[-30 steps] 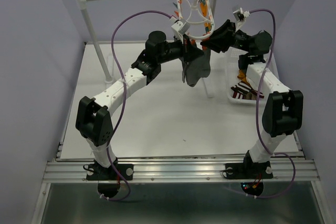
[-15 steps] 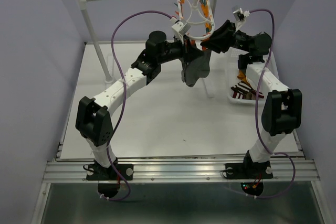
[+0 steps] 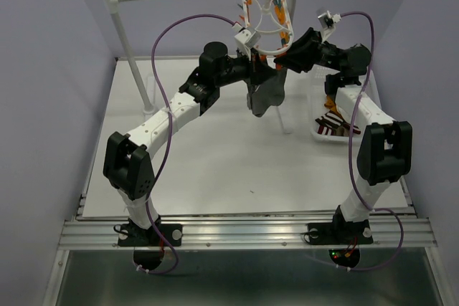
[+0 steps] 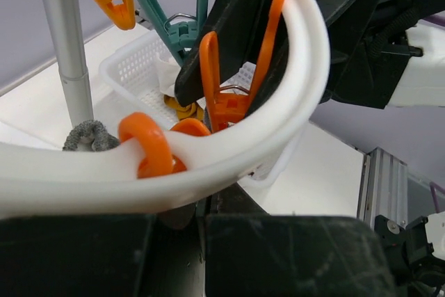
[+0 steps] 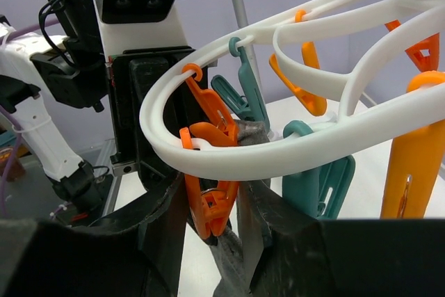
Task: Clip the socks to the hanger
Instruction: Clamp the sock onto the hanger.
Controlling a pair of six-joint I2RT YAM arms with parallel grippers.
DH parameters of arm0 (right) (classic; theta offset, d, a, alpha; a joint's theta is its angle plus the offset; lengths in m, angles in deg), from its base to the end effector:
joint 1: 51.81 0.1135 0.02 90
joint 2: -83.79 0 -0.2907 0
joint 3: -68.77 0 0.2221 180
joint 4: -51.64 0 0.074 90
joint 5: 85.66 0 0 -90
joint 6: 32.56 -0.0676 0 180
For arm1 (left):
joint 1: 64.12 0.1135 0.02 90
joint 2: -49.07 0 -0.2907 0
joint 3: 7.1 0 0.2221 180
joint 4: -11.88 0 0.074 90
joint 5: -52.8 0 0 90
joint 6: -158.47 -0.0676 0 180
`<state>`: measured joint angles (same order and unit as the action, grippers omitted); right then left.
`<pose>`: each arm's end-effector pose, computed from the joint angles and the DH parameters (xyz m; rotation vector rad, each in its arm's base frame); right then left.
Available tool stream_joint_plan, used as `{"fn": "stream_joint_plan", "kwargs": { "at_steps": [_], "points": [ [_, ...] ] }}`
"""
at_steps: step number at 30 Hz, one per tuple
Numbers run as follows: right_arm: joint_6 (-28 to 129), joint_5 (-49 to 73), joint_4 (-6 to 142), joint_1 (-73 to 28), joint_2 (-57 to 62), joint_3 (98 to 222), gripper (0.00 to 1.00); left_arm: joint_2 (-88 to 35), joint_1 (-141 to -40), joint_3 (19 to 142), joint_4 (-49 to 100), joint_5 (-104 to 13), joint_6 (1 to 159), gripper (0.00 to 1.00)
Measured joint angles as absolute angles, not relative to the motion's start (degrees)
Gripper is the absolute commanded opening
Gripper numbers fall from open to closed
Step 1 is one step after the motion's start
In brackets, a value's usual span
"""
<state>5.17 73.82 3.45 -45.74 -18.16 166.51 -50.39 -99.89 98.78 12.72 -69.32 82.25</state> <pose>0.3632 0.1023 0.4494 -0.8430 1.1855 1.3320 0.3190 -0.2742 0.4378 0.7617 1.3968 -1.0970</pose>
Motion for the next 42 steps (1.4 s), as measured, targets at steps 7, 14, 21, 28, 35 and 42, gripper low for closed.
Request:
{"fn": "stream_joint_plan", "kwargs": {
  "at_steps": [7,14,21,28,35,42],
  "points": [
    [6.5,73.8,3.6,-45.7,-19.0,167.1,0.01,-50.4,-99.9,98.8,12.1,-71.6,82.2,0.00],
    [6.9,74.0,3.8,-45.7,-19.1,167.4,0.01,-50.4,-99.9,98.8,11.5,-72.3,82.2,0.00],
    [6.8,74.7,3.9,-45.7,-19.1,168.0,0.01,-50.4,-99.9,98.8,11.5,-72.0,82.0,0.00],
    [6.4,74.8,3.8,-45.7,-19.1,167.9,0.01,-50.4,-99.9,98.8,11.5,-72.0,82.3,0.00],
    [6.2,75.0,3.8,-45.8,-19.1,167.9,0.01,-50.4,-99.9,98.8,11.5,-71.6,82.8,0.00],
    [6.4,75.5,3.8,-45.8,-18.9,166.6,0.01,-50.4,-99.9,98.8,11.2,-70.3,83.7,0.00]
  ]
}}
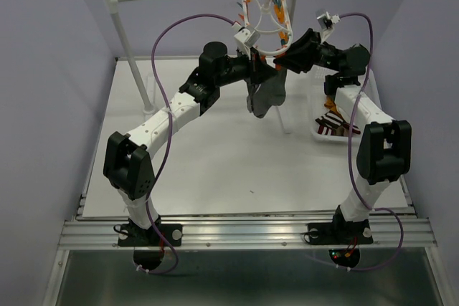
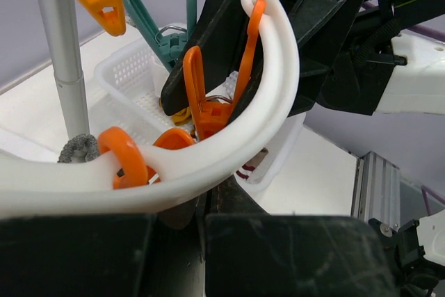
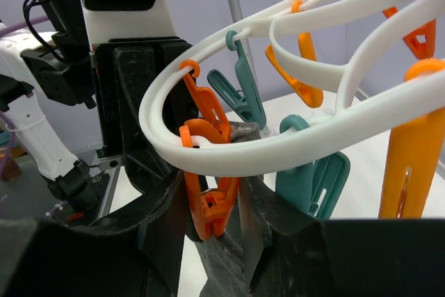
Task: Clip the socks to the hanger
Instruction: Clamp the sock onto the hanger.
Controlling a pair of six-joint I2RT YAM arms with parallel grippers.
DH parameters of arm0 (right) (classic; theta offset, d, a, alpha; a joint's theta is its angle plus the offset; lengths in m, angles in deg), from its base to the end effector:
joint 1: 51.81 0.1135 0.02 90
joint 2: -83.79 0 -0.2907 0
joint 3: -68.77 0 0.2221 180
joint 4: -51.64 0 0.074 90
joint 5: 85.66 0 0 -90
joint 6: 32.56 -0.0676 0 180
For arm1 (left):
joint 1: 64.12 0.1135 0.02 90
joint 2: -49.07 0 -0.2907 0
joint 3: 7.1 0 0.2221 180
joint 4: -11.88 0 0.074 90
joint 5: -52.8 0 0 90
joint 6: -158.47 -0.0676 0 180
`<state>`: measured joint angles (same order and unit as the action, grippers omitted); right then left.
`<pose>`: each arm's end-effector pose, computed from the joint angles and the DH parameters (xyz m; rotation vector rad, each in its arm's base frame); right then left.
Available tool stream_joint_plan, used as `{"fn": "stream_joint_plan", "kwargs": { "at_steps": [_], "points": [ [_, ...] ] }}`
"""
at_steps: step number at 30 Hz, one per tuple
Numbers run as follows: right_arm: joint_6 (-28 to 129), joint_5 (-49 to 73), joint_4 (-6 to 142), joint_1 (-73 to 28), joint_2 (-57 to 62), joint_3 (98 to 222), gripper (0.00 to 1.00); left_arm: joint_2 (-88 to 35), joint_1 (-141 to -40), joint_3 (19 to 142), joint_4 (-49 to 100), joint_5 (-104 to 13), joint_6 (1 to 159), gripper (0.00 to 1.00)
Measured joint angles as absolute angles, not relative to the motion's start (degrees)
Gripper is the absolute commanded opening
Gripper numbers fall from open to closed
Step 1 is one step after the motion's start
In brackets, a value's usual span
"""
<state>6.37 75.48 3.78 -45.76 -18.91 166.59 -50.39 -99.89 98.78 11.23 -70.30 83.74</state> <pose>0.3665 0.1032 0.4435 -0.8745 1.1958 1.3298 0.3177 -0.2744 0.4412 0.7591 1.3787 -1.1274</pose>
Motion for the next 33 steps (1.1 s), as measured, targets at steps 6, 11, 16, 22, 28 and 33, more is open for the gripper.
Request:
{"fn": "stream_joint_plan", "kwargs": {
  "at_steps": [6,11,16,22,28,33],
  "points": [
    [8.1,75.5,4.3,-45.8,-18.4,165.2,0.01,-50.4,-99.7,98.5,10.9,-70.7,84.5,0.00],
    [9.6,75.4,4.6,-45.8,-18.2,165.2,0.01,-50.4,-99.6,97.8,9.5,-71.9,84.4,0.00],
    [10.1,75.3,5.6,-45.8,-18.3,165.2,0.01,-50.2,-99.6,96.9,8.9,-72.4,84.4,0.00],
    [10.0,75.7,5.5,-45.8,-18.2,165.2,0.01,-50.2,-99.6,96.9,8.5,-72.4,84.5,0.00],
    [10.6,75.9,5.3,-45.8,-17.1,163.2,0.01,-49.9,-99.5,96.6,8.5,-72.5,84.4,0.00],
    [12.6,75.9,6.4,-45.7,-16.5,163.1,0.01,-48.6,-99.5,96.3,7.7,-72.6,84.4,0.00]
  ]
}}
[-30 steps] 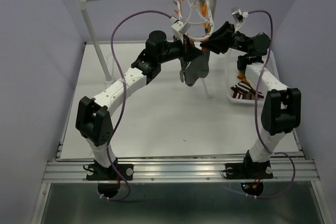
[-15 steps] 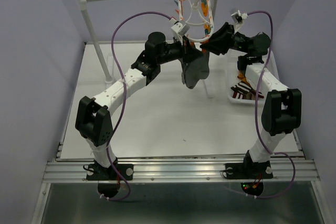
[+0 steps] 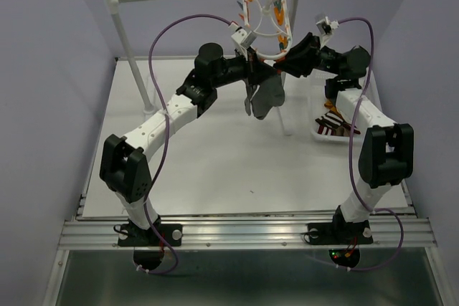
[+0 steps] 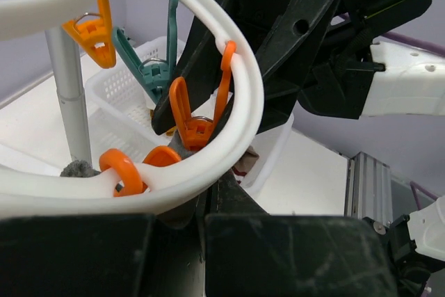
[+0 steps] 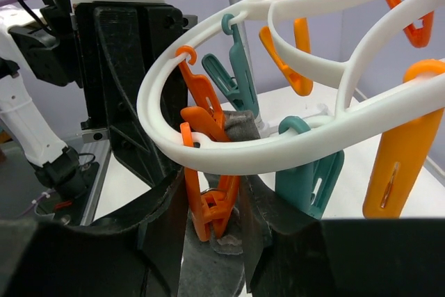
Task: Clip the socks to the hanger
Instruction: Clamp the sock onto the hanger.
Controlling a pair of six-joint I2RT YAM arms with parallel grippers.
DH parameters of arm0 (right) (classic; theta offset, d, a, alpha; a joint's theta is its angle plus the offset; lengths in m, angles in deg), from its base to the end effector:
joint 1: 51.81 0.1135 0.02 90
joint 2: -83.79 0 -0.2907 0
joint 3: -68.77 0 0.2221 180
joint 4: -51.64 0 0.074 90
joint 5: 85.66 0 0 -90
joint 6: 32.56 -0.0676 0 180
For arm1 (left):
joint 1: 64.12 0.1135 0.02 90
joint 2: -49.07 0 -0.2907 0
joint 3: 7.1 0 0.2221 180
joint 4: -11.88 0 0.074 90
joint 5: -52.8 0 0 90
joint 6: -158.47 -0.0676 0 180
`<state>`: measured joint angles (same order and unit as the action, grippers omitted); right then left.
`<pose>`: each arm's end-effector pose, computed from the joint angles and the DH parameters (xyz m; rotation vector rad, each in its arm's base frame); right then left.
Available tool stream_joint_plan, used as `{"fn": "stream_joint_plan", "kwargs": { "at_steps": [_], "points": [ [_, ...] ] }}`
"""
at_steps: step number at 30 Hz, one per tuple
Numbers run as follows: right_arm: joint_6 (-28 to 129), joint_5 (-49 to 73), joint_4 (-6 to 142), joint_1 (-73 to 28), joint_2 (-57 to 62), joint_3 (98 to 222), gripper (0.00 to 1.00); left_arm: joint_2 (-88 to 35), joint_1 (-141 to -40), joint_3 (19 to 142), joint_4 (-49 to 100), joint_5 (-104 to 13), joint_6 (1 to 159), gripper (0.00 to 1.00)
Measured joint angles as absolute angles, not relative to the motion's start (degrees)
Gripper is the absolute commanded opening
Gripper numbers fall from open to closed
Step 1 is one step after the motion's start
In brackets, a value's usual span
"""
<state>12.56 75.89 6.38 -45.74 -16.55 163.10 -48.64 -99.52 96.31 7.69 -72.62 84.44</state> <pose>0.3581 0.1026 0.4366 -0.9043 1.1896 1.2795 0.3092 -0.2678 0.4458 0.7808 1.3248 -1.1548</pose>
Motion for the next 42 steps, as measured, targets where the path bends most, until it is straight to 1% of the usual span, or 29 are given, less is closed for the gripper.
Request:
{"fn": "stream_joint_plan", "kwargs": {
  "at_steps": [20,25,26,27,30,32,33,34,41,42],
  "points": [
    [1.7,74.7,-5.0,-45.8,-17.2,162.4,0.01,-47.8,-99.5,95.3,5.0,-74.7,85.5,0.00],
    [0.3,74.7,-5.8,-45.8,-17.6,162.4,0.02,-47.8,-99.5,95.2,5.0,-75.5,85.1,0.00],
    [0.1,74.7,-6.0,-45.8,-17.7,162.4,0.03,-47.8,-99.5,95.2,5.0,-75.8,85.0,0.00],
    [-0.2,74.7,-6.3,-45.8,-17.8,162.4,0.06,-47.8,-99.5,95.2,5.0,-76.2,84.9,0.00],
    [-1.6,74.8,-6.8,-45.8,-18.3,162.4,0.07,-47.8,-99.3,95.2,5.1,-77.6,84.4,0.00],
    [-2.5,74.8,-7.0,-45.8,-18.6,162.4,0.06,-47.8,-99.3,95.2,5.2,-78.1,84.0,0.00],
    [-3.0,74.9,-7.0,-45.8,-18.8,162.4,0.01,-47.8,-99.3,95.2,5.2,-78.5,83.8,0.00],
    [-3.4,74.9,-7.0,-45.8,-18.9,162.4,0.01,-47.8,-99.3,95.2,5.3,-78.9,83.6,0.00],
    [-5.6,75.7,-7.2,-45.8,-18.9,162.4,0.01,-48.3,-99.3,95.9,6.1,-80.2,82.9,0.00],
    [-5.9,75.8,-7.3,-45.9,-18.9,162.4,0.04,-48.4,-99.3,96.2,6.2,-80.3,82.9,0.00]
  ]
}}
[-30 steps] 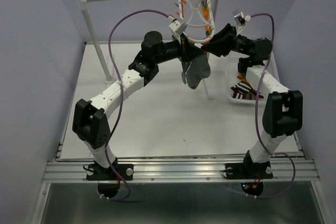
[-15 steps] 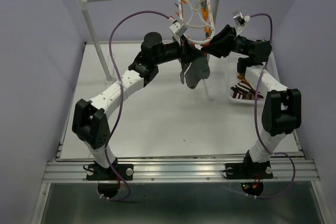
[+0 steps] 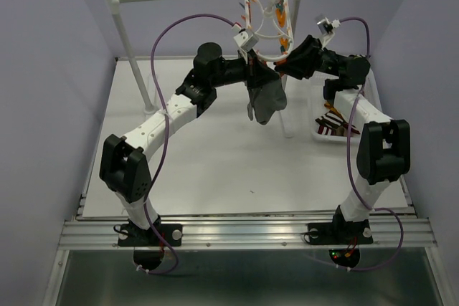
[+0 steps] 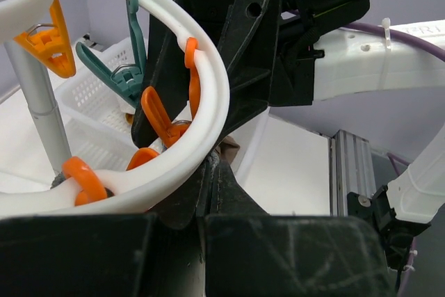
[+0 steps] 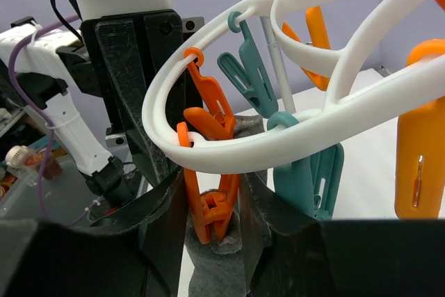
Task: Clip the socks to the hanger
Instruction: Clamp the sock onto the hanger.
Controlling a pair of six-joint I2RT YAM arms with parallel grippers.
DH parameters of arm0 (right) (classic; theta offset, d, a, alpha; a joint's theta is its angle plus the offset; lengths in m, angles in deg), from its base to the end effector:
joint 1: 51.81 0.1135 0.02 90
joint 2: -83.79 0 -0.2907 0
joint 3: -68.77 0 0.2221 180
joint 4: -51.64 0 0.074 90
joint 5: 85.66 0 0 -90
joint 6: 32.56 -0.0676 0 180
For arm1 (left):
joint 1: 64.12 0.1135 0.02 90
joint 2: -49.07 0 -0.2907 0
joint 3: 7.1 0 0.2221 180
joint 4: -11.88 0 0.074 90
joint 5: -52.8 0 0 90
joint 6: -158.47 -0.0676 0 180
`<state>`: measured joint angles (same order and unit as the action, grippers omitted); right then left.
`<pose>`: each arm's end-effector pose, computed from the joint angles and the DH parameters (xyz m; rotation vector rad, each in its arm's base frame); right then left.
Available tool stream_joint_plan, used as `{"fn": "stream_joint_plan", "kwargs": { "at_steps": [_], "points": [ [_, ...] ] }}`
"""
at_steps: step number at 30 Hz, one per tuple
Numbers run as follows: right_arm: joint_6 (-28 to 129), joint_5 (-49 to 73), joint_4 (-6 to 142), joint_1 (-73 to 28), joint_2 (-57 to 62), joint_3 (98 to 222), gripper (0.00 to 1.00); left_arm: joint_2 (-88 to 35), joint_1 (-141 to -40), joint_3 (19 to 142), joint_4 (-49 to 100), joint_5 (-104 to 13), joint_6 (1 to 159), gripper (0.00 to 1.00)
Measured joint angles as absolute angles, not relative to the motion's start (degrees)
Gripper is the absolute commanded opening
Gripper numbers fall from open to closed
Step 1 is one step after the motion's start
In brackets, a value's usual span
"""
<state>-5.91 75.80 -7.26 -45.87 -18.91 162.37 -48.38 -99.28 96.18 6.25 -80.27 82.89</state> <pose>0.3563 0.1015 0.4349 -0.8345 1.2218 1.4392 0.3001 -0.2678 0.4488 0.9101 1.2465 -1.2108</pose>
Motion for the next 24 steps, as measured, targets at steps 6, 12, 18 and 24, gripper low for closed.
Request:
{"fn": "stream_joint_plan", "kwargs": {
  "at_steps": [6,12,18,24],
  "points": [
    [-7.5,76.1,-7.3,-45.9,-18.9,162.4,0.69,-48.5,-99.3,96.4,6.6,-80.3,82.9,0.00],
    [-9.3,77.9,-7.5,-45.7,-18.9,162.3,1.00,-48.5,-99.4,96.4,7.1,-78.4,82.7,0.00],
    [-9.9,78.8,-7.5,-45.7,-18.9,162.3,1.00,-48.5,-99.3,96.4,7.1,-76.8,82.7,0.00],
    [-9.9,78.7,-7.5,-45.7,-18.9,162.0,1.00,-48.5,-99.3,96.4,7.5,-76.0,83.0,0.38]
  ]
}}
